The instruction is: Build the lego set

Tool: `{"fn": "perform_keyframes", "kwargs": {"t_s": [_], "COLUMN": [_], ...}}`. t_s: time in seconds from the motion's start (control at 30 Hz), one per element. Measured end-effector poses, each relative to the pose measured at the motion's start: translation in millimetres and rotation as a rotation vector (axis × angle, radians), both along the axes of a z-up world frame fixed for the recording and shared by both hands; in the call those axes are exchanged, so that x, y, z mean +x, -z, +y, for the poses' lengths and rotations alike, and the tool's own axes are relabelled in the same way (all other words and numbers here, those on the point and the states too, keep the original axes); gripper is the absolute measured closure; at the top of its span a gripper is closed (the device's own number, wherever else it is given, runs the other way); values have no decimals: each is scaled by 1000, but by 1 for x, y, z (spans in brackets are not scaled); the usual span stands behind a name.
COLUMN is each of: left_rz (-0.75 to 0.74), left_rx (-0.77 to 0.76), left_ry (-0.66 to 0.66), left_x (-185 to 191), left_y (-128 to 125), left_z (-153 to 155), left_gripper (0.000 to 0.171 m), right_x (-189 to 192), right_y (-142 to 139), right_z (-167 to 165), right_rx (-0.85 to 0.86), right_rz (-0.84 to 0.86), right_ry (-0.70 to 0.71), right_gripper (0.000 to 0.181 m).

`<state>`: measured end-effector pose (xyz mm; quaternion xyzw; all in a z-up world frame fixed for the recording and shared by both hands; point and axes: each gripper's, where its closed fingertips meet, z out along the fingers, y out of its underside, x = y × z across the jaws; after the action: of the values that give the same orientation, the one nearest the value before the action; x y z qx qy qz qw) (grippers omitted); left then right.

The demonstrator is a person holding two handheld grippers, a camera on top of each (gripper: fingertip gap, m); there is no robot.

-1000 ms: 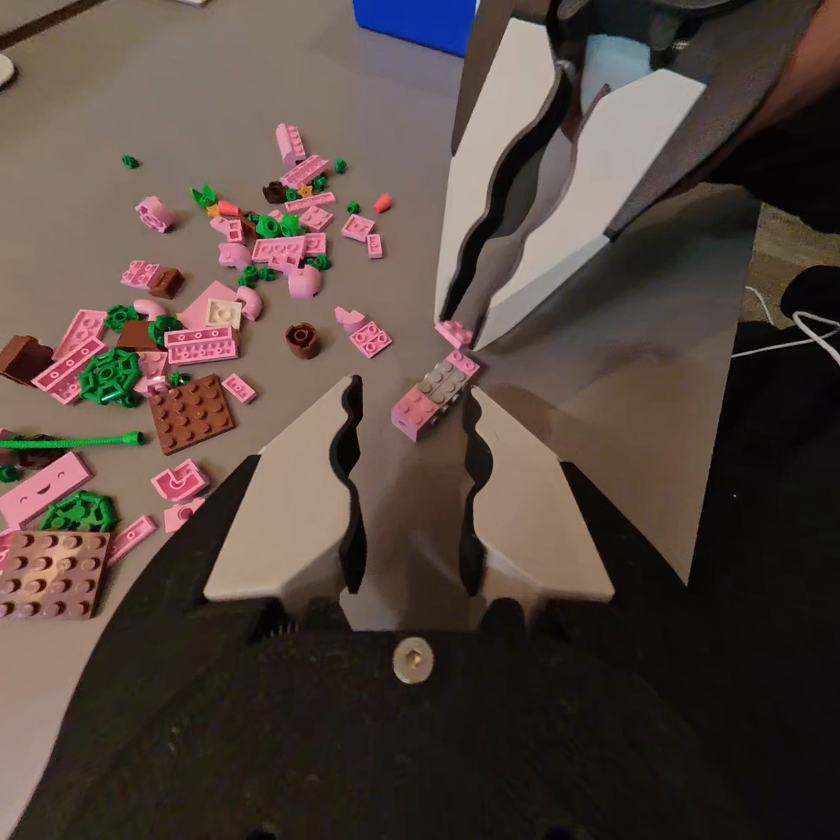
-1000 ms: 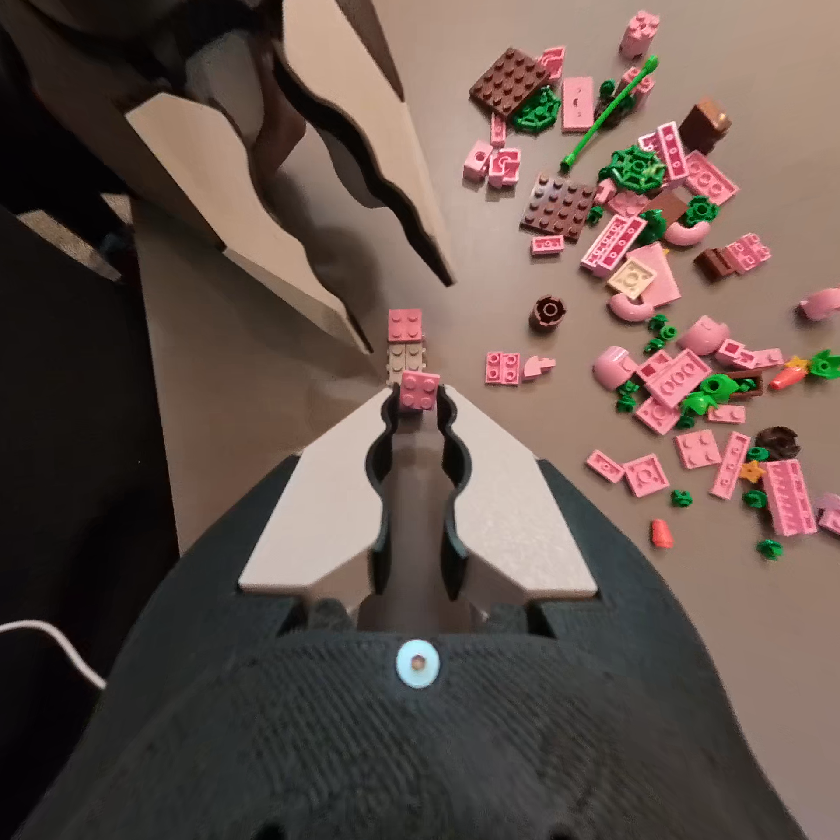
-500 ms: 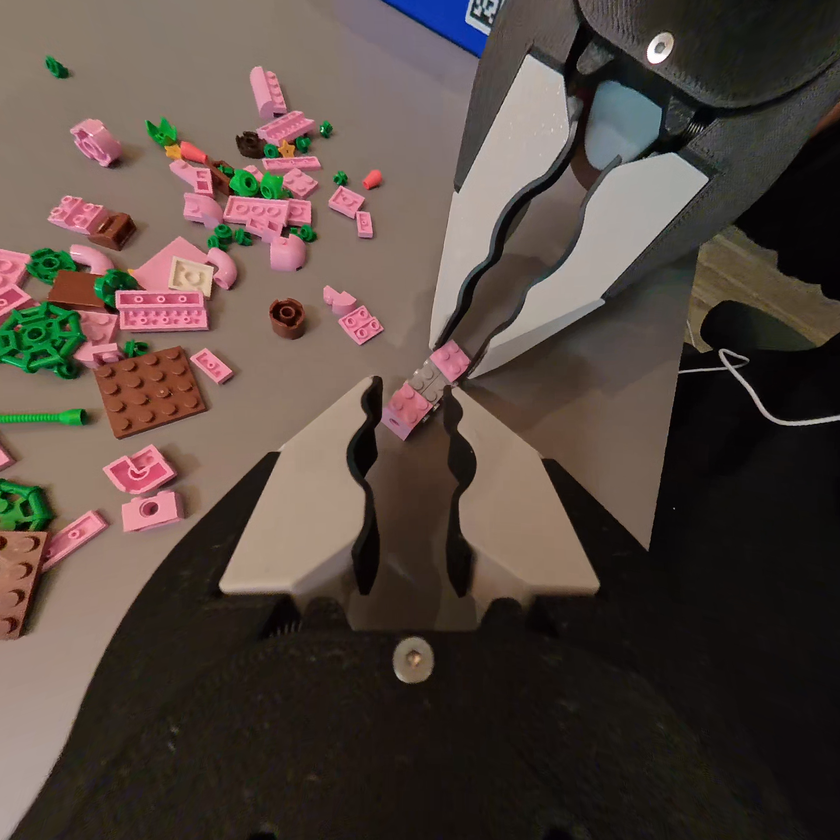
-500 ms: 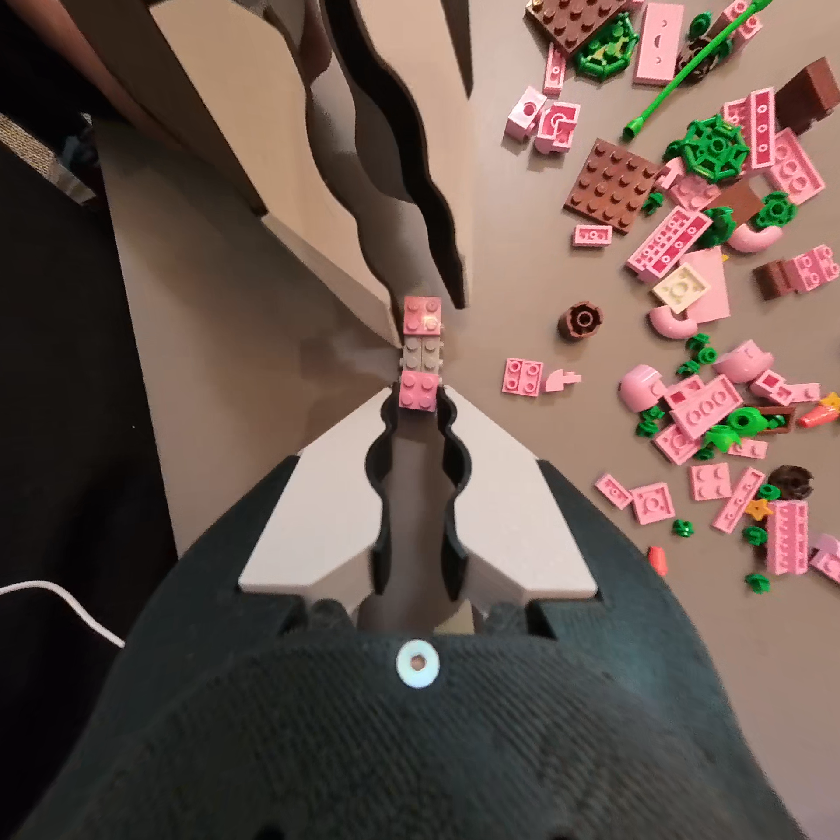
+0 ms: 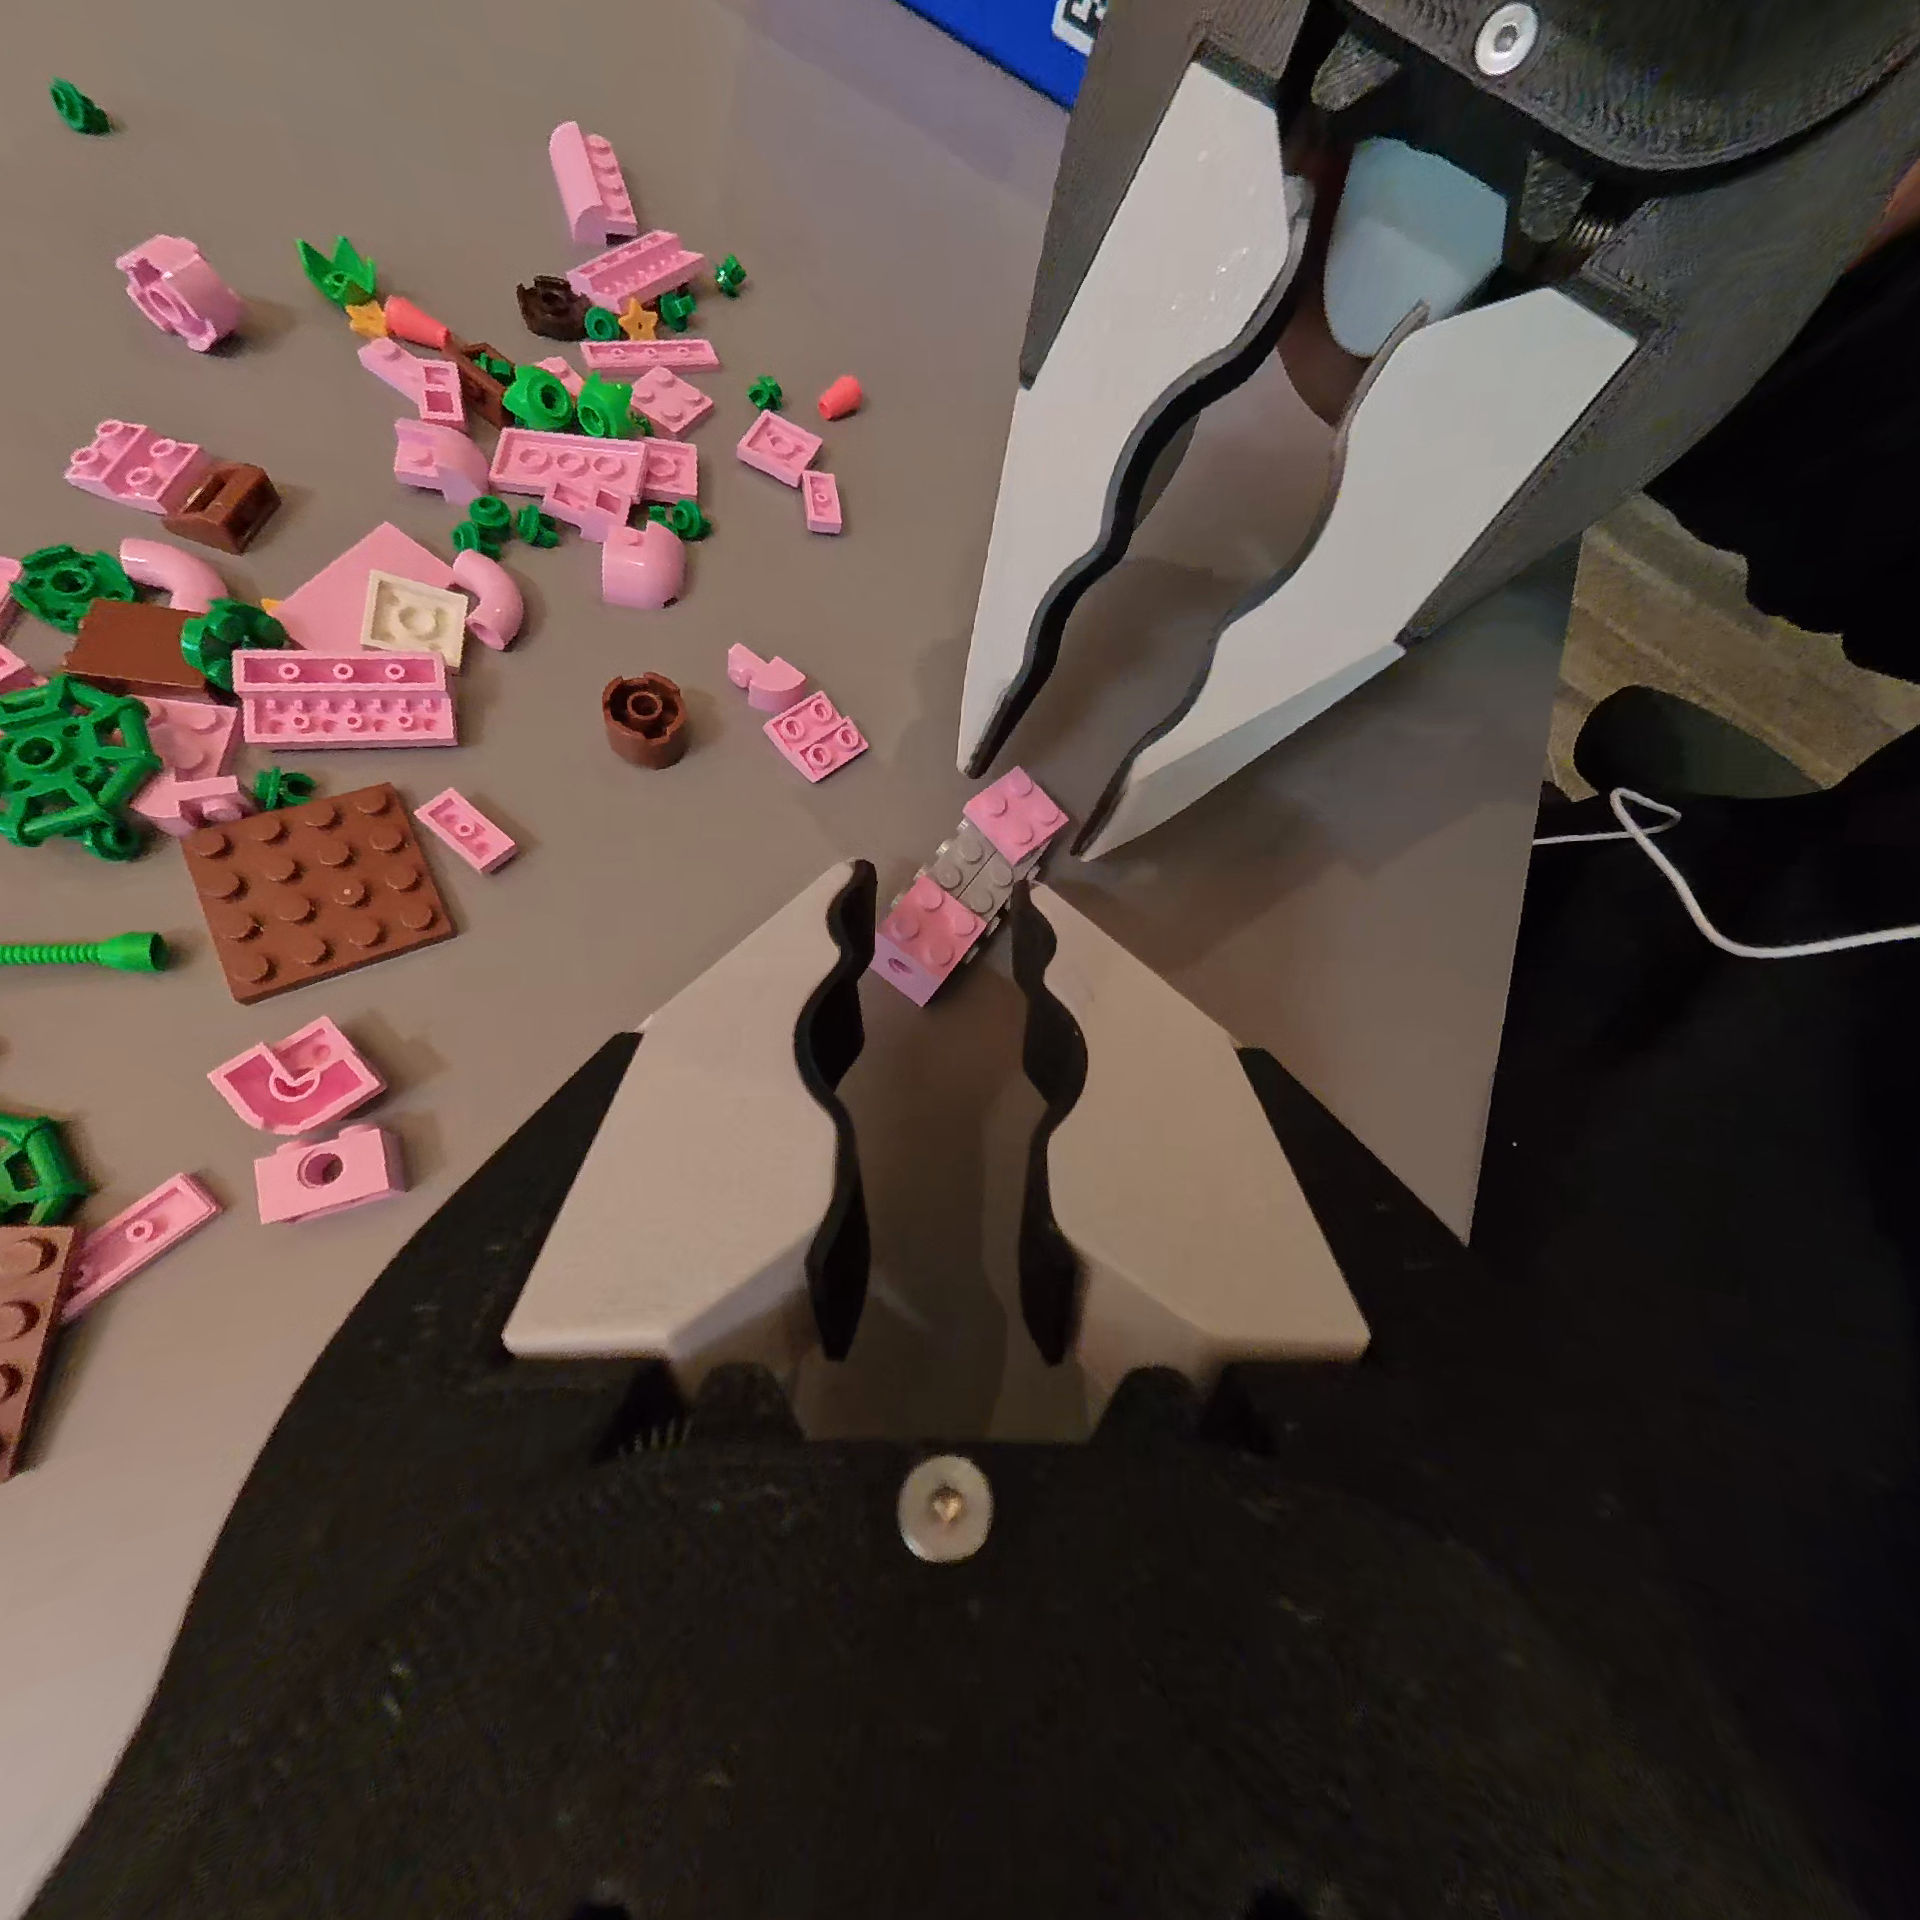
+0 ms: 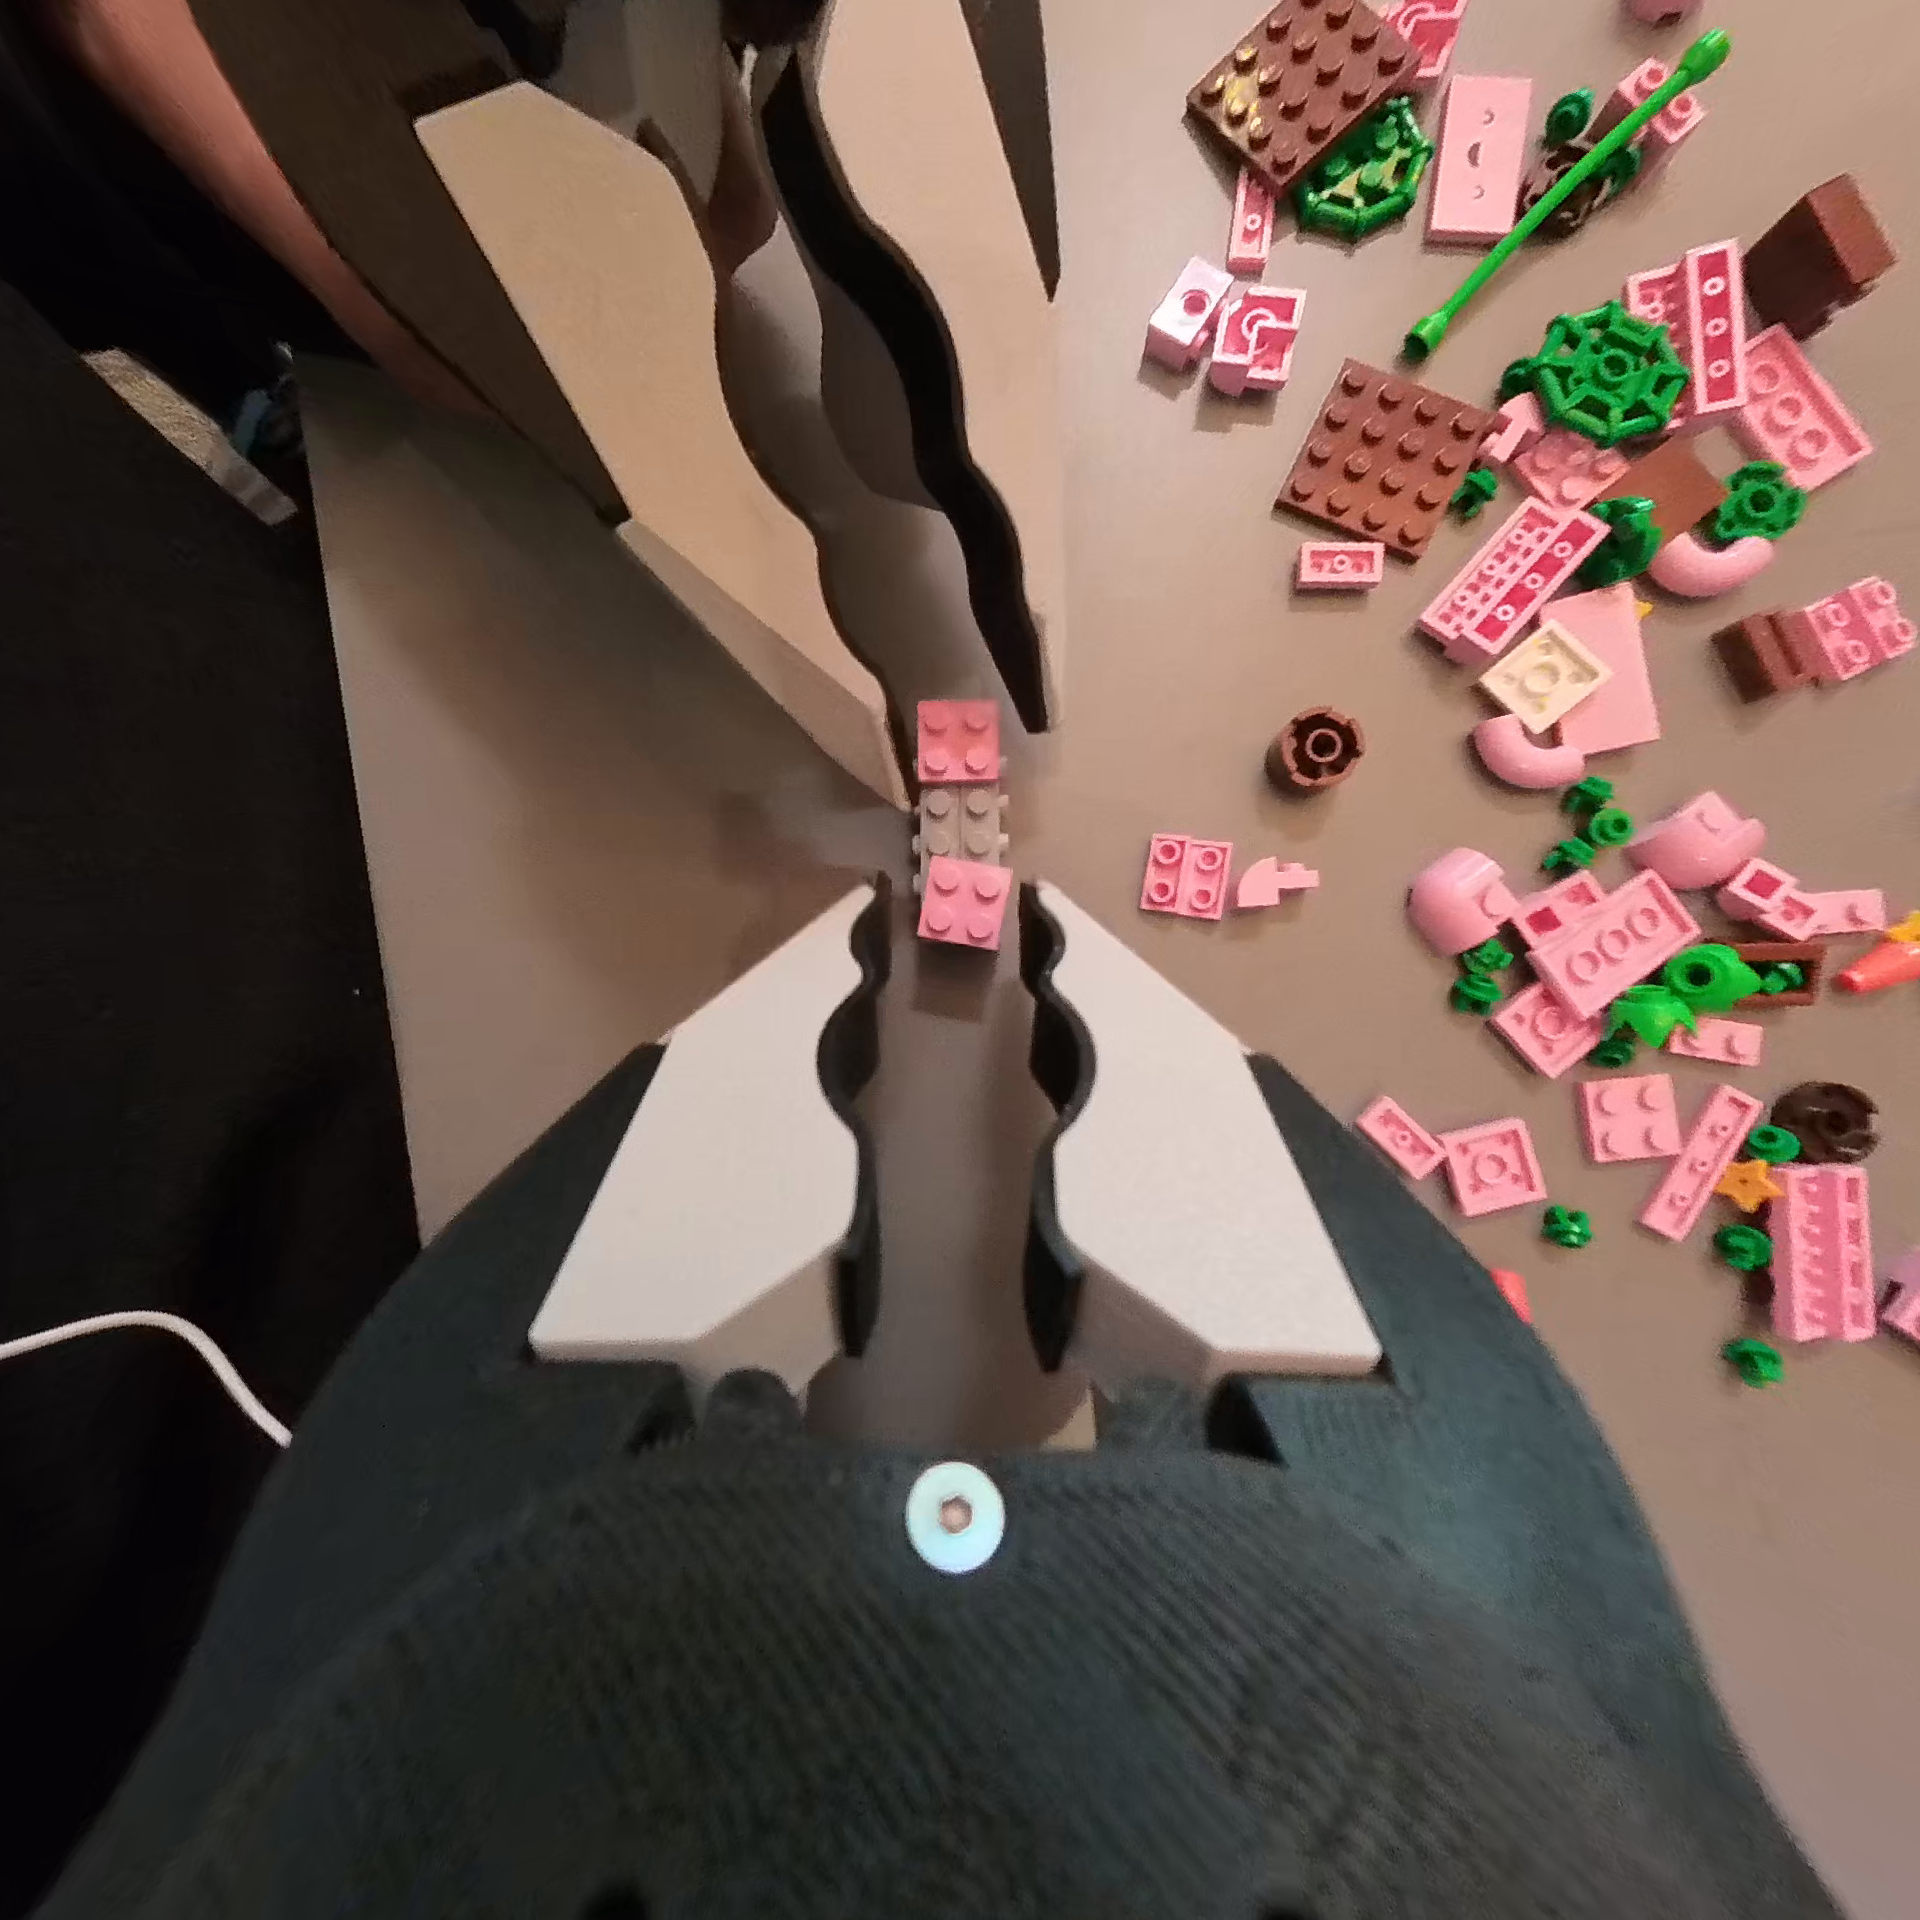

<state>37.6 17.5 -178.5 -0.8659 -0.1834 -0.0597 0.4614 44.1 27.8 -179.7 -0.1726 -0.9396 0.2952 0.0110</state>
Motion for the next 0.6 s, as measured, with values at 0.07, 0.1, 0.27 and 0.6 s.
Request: {"fn": "perform_keyframes", "kwargs": {"t_s": [0.07,0.1,0.27,0.6], "left_rz": [11,21,54,55], "left_rx": [-19,-35,-64,-67], "left_ry": [12,16,27,30], "left_x": [2,3,4,5], "left_y": [2,4,7,7], "left_z": [1,1,2,3], "left_gripper": [150,152,154,154], "right_x": [-1,-1,1,2], "right_y": [3,4,4,5], "right_z": [2,2,1,6], "right_rx": [20,22,22,89], "right_rz": [15,25,46,87], "right_ry": [-13,-21,-96,-202], "right_gripper": [164,166,166,167]}}
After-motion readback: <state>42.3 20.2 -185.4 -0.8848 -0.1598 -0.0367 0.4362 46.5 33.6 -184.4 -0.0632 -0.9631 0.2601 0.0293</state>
